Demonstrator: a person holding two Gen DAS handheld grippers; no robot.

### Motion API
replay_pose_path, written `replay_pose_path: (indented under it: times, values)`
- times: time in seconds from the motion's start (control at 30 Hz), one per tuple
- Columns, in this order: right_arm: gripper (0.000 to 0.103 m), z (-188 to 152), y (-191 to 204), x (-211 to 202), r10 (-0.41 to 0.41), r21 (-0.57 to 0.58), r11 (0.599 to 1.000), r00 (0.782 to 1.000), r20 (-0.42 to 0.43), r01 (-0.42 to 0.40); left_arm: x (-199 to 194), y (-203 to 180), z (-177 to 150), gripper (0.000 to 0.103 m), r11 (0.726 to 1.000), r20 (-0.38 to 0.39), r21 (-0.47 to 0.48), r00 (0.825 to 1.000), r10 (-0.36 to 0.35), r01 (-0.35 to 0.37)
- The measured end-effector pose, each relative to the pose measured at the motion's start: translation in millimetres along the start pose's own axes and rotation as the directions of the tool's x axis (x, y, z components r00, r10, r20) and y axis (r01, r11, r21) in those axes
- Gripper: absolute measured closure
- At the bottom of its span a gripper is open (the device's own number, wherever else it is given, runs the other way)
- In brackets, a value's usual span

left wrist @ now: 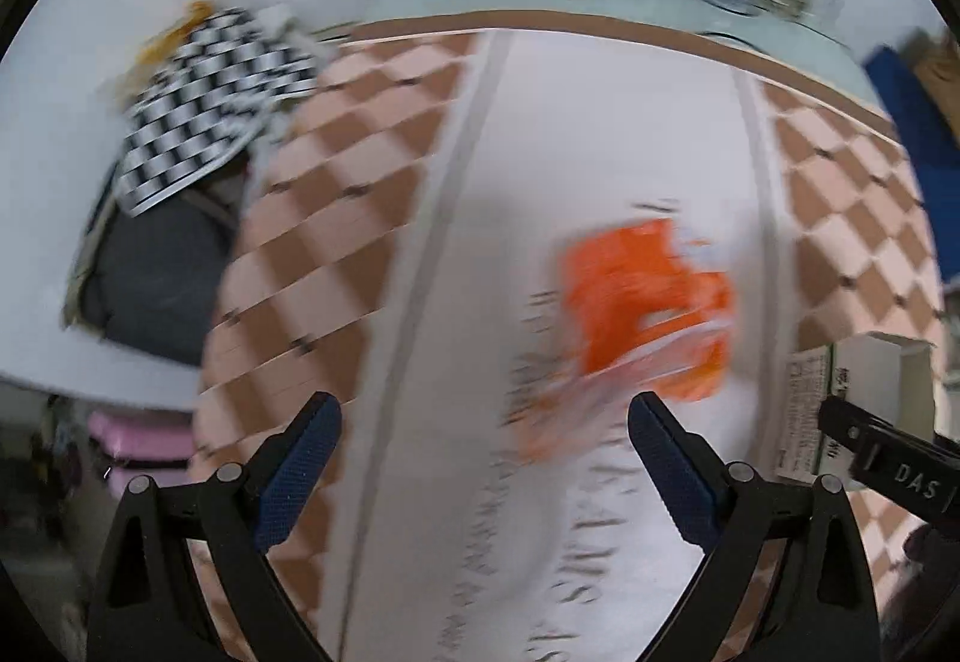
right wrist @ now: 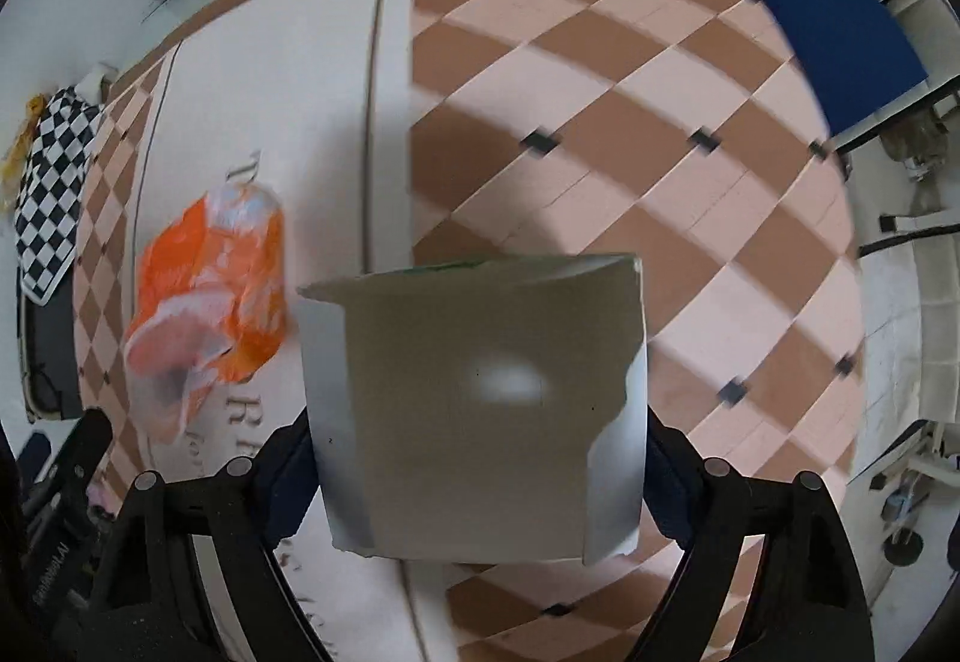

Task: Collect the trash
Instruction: 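Grasp the white box with the right tool while the left tool grasps the orange snack bag, then carry the white box and orange bag to the trash bin and release both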

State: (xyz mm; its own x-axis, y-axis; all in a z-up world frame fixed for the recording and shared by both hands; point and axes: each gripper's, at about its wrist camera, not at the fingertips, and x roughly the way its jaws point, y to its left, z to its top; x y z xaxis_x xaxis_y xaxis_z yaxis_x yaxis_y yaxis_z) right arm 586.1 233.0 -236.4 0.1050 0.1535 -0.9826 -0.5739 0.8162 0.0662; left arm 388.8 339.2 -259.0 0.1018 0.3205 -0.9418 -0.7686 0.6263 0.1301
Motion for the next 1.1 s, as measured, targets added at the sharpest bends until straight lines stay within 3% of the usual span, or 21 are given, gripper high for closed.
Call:
replay_pose_path:
  times: [0.17,0.27,0.33,0.47,0.63,0.73,0.87,1.0,1.1]
  values:
    - [0.013,19.9,-24.4,0.4,-0.029,0.022,0.999,1.0,-0.003,0.029,17.1,-44.3,21.5,0.009,0.989,-0.032,0.144,0.999,-0.023,0.027]
    - [0.012,32.4,-34.6,4.5,0.005,0.05,0.999,0.999,-0.034,-0.004,33.5,-60.7,30.5,0.014,0.981,-0.056,0.194,0.998,-0.017,0.028]
    - [0.012,38.2,-37.9,4.8,0.014,0.057,0.998,0.999,-0.039,-0.011,42.8,-67.8,34.3,0.031,0.977,-0.08,0.21,0.997,-0.018,0.034]
    - [0.012,43.4,-34.3,7.5,0.005,0.049,0.999,0.999,-0.042,-0.003,54.1,-75.8,38.0,0.043,0.972,-0.093,0.233,0.996,0.003,0.019]
    - [0.013,42.3,-22.4,9.4,-0.021,0.01,1.0,1.0,-0.022,0.021,54.4,-72.2,37.7,0.07,0.975,-0.089,0.216,0.996,-0.025,0.044]
    - [0.014,40.1,-19.9,8.8,-0.026,-0.006,1.0,1.0,-0.002,0.026,54.2,-73.0,36.6,0.077,0.974,-0.086,0.218,0.995,-0.043,0.061]
    - [0.014,34.5,-22.4,6.0,-0.037,-0.025,0.999,0.999,0.003,0.038,57.2,-69.4,37.0,0.077,0.977,-0.089,0.201,0.994,-0.06,0.076]
    - [0.013,35.4,-17.3,13.7,-0.069,-0.047,0.997,0.997,-0.03,0.067,65.6,-68.3,38.6,0.058,0.982,-0.128,0.17,0.99,-0.062,0.083]
    - [0.013,34.4,-17.4,16.3,-0.063,-0.032,0.998,0.998,-0.027,0.062,64.8,-68.8,36.1,0.062,0.982,-0.104,0.179,0.993,-0.047,0.065]
